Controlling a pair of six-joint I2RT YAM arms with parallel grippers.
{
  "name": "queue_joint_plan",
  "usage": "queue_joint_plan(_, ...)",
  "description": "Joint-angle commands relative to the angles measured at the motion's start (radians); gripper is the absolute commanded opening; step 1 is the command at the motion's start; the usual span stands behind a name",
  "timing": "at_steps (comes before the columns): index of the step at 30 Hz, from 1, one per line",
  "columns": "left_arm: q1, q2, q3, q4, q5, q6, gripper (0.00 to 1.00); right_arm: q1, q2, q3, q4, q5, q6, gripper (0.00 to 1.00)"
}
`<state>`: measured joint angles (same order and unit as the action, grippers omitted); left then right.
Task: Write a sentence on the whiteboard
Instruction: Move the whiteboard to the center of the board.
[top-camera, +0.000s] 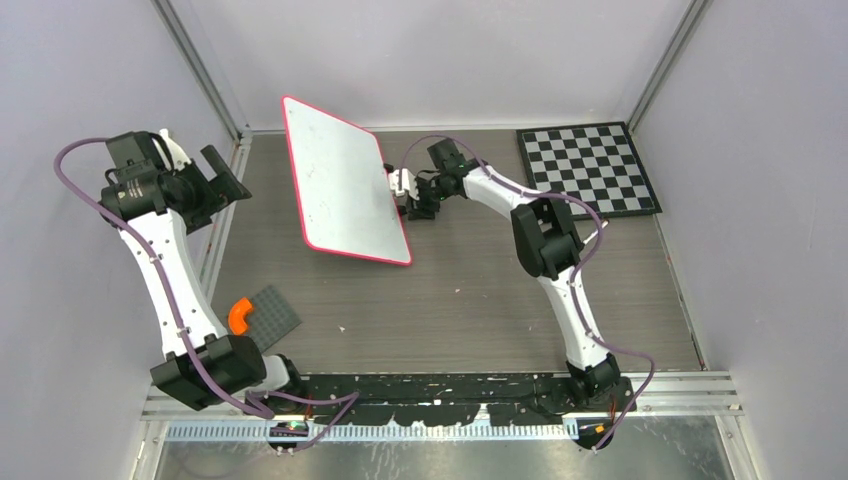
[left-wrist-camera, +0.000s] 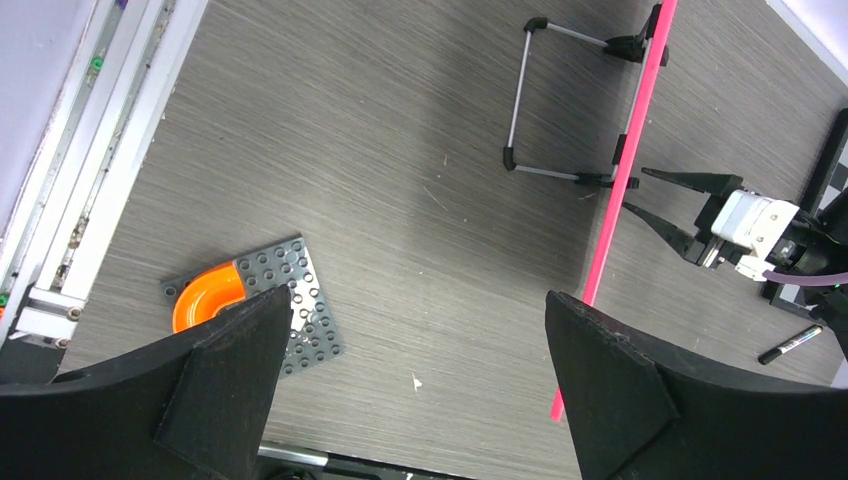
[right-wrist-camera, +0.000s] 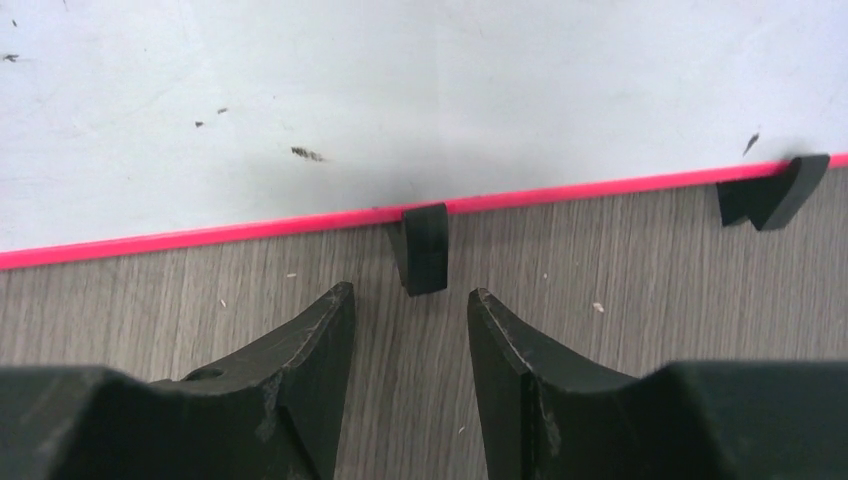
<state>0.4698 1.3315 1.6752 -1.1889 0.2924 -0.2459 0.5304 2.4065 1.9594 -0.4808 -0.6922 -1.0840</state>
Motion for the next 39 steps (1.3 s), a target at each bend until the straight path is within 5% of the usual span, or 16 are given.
queue_joint_plan(1, 0.013, -0.032, -0.012, -0.003, 0.022, 0.013, 1.0, 0.016, 0.023, 0.079, -0.011, -0.044, -0.081, 0.49)
queue_joint_plan(12, 0.018, -0.043, -0.029, -0.007, 0.017, 0.02, 1.0, 0.036, 0.046, 0.115, -0.117, -0.053, -0.204, 0.41)
queue_joint_plan(14, 0.018, -0.04, -0.028, -0.008, 0.017, 0.023, 1.0, 0.038, 0.036, 0.109, -0.137, -0.049, -0.211, 0.32)
queue_joint_plan(16, 0.019, -0.034, -0.026, -0.008, 0.019, 0.023, 1.0, 0.039, 0.016, 0.081, -0.132, -0.042, -0.199, 0.12)
queue_joint_plan(19, 0.019, -0.026, -0.022, -0.01, 0.023, 0.025, 1.0, 0.041, -0.049, -0.039, 0.001, 0.0, -0.084, 0.0)
queue_joint_plan(29, 0.018, 0.008, -0.027, -0.013, 0.047, 0.032, 0.99, 0.042, -0.351, -0.533, 0.428, 0.196, 0.386, 0.0)
queue_joint_plan(39, 0.018, -0.031, -0.121, 0.058, 0.099, 0.021, 1.0, 0.102, -0.636, -0.941, 0.587, 0.58, 0.894, 0.0)
